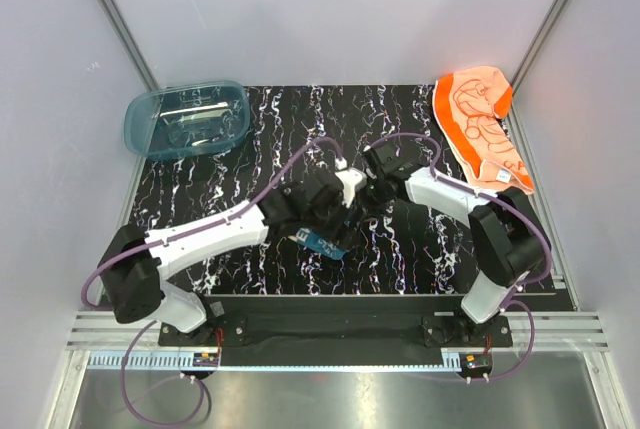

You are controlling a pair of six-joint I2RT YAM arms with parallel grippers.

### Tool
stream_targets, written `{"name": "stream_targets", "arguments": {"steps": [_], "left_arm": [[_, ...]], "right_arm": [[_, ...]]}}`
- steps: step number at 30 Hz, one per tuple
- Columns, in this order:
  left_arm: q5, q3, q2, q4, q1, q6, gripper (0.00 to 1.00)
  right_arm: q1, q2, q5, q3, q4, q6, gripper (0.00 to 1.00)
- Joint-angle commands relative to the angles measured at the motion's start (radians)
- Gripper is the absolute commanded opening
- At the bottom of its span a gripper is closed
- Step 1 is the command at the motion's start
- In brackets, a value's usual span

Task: Roll the towels
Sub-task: Roll the towel

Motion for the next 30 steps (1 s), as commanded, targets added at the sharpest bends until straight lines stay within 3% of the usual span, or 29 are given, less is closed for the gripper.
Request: {"name": "stream_targets", "arguments": {"steps": [1, 14, 24, 27, 30], "left_arm": [[-0.215, -0.005, -0.003, 0.001, -0.075, 0.096, 0.80], [-0.284, -0.062, 0.194, 0.119, -0.133, 0.098, 0.80], [-0.296, -0.134, 0.241, 0.185, -0.155, 0.072, 0.79], [-0.299, -0.176, 0.254, 0.219, -0.155, 0.055, 0.72], [-0.313, -0.185, 0.265, 0.229, -0.155, 0.044, 0.58]], "right_arm": [[0.015, 0.025, 0.032, 0.066, -0.123, -0.043, 0.33], [0.025, 0.074, 0.001, 0.083, -0.127, -0.034, 0.31], [0.025, 0.099, -0.005, 0.119, -0.149, -0.031, 0.31], [0.025, 0.107, -0.011, 0.134, -0.163, -0.034, 0.31], [0.025, 0.114, -0.011, 0.143, -0.177, -0.037, 0.31]]}}
